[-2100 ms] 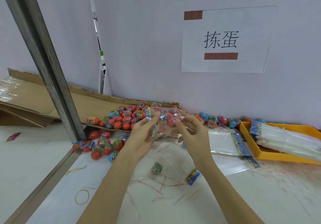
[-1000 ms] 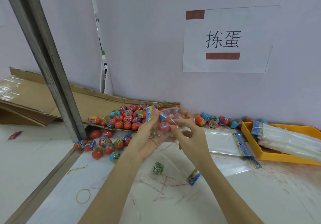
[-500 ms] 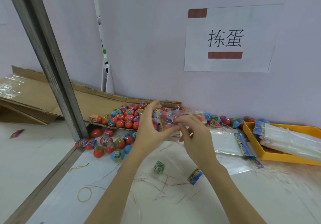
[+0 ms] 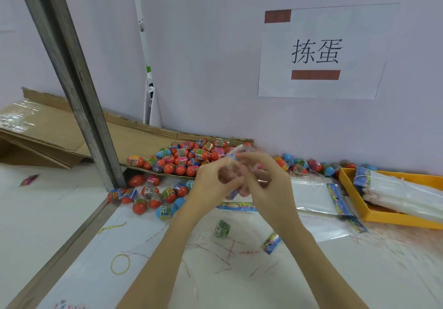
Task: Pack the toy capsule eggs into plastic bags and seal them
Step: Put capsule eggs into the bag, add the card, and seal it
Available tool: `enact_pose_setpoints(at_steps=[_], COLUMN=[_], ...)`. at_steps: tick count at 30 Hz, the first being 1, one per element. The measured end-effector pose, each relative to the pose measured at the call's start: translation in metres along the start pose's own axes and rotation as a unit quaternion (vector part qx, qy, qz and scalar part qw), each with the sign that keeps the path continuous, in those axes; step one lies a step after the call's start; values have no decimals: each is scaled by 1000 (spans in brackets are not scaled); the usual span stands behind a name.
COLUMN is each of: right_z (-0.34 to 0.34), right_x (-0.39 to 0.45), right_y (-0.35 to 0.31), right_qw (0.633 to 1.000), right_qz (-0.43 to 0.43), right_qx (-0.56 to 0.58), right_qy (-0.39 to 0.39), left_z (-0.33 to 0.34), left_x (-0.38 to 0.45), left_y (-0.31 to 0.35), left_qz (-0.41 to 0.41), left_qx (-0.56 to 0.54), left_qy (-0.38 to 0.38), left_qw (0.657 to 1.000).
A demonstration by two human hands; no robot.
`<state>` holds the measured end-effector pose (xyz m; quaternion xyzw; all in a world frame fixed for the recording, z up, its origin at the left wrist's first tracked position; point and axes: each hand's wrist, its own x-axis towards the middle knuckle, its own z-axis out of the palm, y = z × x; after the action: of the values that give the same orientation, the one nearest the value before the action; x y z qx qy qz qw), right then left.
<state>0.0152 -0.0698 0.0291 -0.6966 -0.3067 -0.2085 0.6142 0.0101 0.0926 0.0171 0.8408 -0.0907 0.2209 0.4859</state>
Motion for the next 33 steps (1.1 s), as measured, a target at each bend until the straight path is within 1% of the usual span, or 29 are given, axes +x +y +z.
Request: enact_pose_setpoints(at_steps=[1, 3, 5, 6, 7, 9, 10, 12, 13, 15, 18, 20, 22, 24, 27, 29, 31, 33], right_z=[3, 6, 10, 13, 16, 23, 27, 35, 39, 46, 50, 50, 49, 49, 46, 41, 36, 34], right_x=[-1, -4, -7, -10, -13, -19, -23, -29, -31, -33, -34, -34, -34, -34, -30, -28, -28, -30], right_y=[-2, -3, 2, 5, 9, 17, 20, 27, 30, 33, 35, 36, 36, 36, 34, 35, 36, 38], right_qw=[999, 996, 997, 998, 998, 990, 981, 946, 925, 898, 876, 864, 870, 889, 923, 940, 935, 920], right_qz=[21, 42, 42, 34, 28, 22, 10, -33, -51, -55, -55, -45, -31, -22, -1, 3, -9, -21], right_qx=[36, 56, 22, -14, -52, -117, -152, -232, -268, -319, -378, -408, -403, -374, -316, -287, -287, -292], right_qy=[18, 59, 65, 49, 20, -69, -123, -225, -263, -299, -296, -291, -282, -265, -220, -186, -208, -259], left_z=[-1, -6, -17, -23, -29, -39, -42, -46, -46, -46, -44, -42, -38, -35, -30, -28, -28, -27], left_x=[1, 3, 6, 7, 8, 8, 9, 9, 9, 10, 10, 10, 10, 10, 10, 11, 12, 12], left_y=[0, -3, -7, -9, -12, -17, -20, -26, -28, -29, -29, -31, -31, -30, -28, -25, -26, -27], left_qz=[-9, -32, -49, -53, -53, -59, -68, -87, -92, -95, -94, -95, -92, -97, -140, -165, -175, -179], left_qx=[4, 10, 8, -2, -17, -39, -48, -71, -79, -82, -63, -49, -45, -60, -87, -144, -202, -231], left_qy=[26, 94, 197, 250, 297, 365, 384, 402, 403, 400, 387, 363, 336, 308, 268, 235, 205, 174], left_qw=[1000, 995, 979, 967, 953, 928, 920, 909, 907, 908, 915, 926, 936, 945, 949, 947, 941, 940])
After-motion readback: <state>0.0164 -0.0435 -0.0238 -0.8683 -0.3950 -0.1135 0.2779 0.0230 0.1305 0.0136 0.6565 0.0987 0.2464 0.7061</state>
